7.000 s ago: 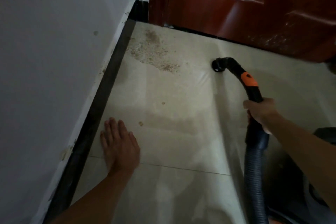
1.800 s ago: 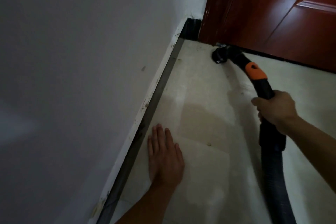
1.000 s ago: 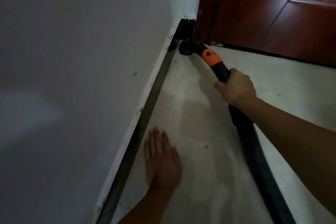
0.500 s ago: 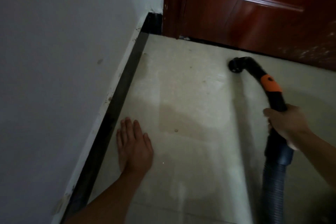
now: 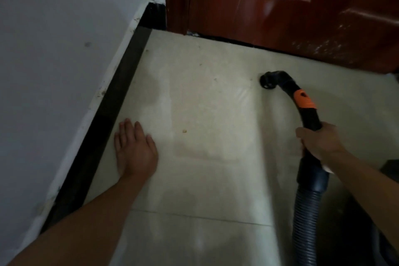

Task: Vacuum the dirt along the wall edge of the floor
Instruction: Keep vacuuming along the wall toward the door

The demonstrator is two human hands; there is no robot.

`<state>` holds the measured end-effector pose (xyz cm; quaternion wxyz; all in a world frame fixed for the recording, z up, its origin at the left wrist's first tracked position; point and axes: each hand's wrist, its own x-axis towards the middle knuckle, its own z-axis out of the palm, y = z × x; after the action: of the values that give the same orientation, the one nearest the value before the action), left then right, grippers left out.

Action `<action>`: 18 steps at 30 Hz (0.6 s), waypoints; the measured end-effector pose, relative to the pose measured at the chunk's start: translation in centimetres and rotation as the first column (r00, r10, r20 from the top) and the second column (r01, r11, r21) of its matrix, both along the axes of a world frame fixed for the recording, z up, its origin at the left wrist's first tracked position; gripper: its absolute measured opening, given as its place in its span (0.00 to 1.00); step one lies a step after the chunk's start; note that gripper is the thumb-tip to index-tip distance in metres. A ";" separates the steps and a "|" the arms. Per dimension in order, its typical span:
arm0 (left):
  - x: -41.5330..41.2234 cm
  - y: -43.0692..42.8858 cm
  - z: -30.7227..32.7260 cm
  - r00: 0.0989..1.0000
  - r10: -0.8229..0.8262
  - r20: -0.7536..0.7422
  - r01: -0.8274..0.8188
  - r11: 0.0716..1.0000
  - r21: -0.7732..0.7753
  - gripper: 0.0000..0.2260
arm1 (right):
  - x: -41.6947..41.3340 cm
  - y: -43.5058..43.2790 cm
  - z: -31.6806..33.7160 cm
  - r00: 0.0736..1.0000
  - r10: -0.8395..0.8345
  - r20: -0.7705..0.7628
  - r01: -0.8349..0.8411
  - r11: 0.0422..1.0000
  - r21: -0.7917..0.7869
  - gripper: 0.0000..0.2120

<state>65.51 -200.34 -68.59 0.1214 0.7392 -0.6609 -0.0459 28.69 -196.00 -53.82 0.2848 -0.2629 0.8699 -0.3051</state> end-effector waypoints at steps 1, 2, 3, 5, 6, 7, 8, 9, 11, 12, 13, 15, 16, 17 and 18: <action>0.0 0.0 0.0 1.000 0.000 -0.004 0.000 1.000 -0.009 0.26 | 0.9 0.4 -0.1 0.999 0.051 -0.014 -0.051 0.999 -0.003 0.04; 0.0 0.0 0.0 1.000 -0.002 -0.013 0.002 1.000 -0.016 0.25 | 1.9 1.1 -0.4 0.993 0.113 -0.037 -0.113 0.994 0.002 0.05; 0.0 0.0 0.0 1.000 -0.006 -0.025 0.006 1.000 -0.017 0.25 | 3.0 1.9 -0.8 0.983 0.177 -0.046 -0.177 0.984 0.009 0.05; 0.3 0.3 0.1 0.998 -0.031 -0.059 0.031 0.999 -0.011 0.24 | 4.9 3.4 -1.4 0.963 0.269 0.011 -0.269 0.963 0.013 0.05; 0.7 0.7 0.1 0.996 -0.053 -0.072 0.052 0.999 -0.014 0.24 | 5.4 4.1 -1.6 0.957 0.284 0.060 -0.285 0.958 0.006 0.05; 1.3 1.3 0.2 0.995 -0.071 -0.074 0.070 0.997 -0.014 0.24 | 5.6 4.5 -1.8 0.957 0.276 0.092 -0.277 0.961 0.001 0.04; 2.0 2.3 0.2 0.994 -0.082 -0.072 0.081 0.997 -0.014 0.23 | 5.6 4.5 -1.9 0.962 0.251 0.109 -0.252 0.968 -0.003 0.04; 2.7 3.4 0.2 0.994 -0.084 -0.071 0.083 0.996 -0.017 0.24 | 5.2 4.2 -2.0 0.969 0.215 0.118 -0.216 0.976 -0.010 0.04; 3.6 5.9 0.4 0.995 -0.078 -0.060 0.077 0.997 -0.028 0.25 | 4.3 2.5 -2.2 0.983 0.127 0.131 -0.125 0.992 -0.025 0.04; 3.7 6.9 0.3 0.996 -0.079 -0.049 0.078 0.997 -0.024 0.25 | 3.9 1.2 -2.4 0.986 0.101 0.131 -0.097 0.995 -0.032 0.04; 3.7 7.7 0.2 0.996 -0.078 -0.038 0.078 0.997 -0.018 0.25 | 3.7 -0.5 -2.6 0.988 0.088 0.128 -0.084 0.996 -0.039 0.04; 3.5 8.1 0.0 0.998 -0.065 -0.028 0.064 0.998 -0.016 0.24 | 3.5 -4.2 -2.8 0.990 0.077 0.120 -0.072 0.996 -0.053 0.05; 3.4 8.1 -0.2 0.998 -0.056 -0.025 0.056 0.998 -0.011 0.24 | 3.5 -6.1 -3.0 0.990 0.071 0.125 -0.064 0.996 -0.057 0.05; 3.5 8.0 -0.1 0.999 -0.050 -0.021 0.050 0.999 -0.006 0.24 | 3.6 -8.0 -3.0 0.989 0.060 0.132 -0.053 0.997 -0.059 0.06; 3.5 7.9 -0.1 0.999 -0.050 -0.017 0.050 0.999 -0.005 0.23 | 3.7 -9.7 -3.1 0.989 0.050 0.141 -0.041 0.997 -0.061 0.07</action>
<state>69.05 -192.42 -68.65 0.1276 0.7219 -0.6781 -0.0536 32.37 -205.70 -56.96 0.3455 -0.2683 0.8318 -0.3417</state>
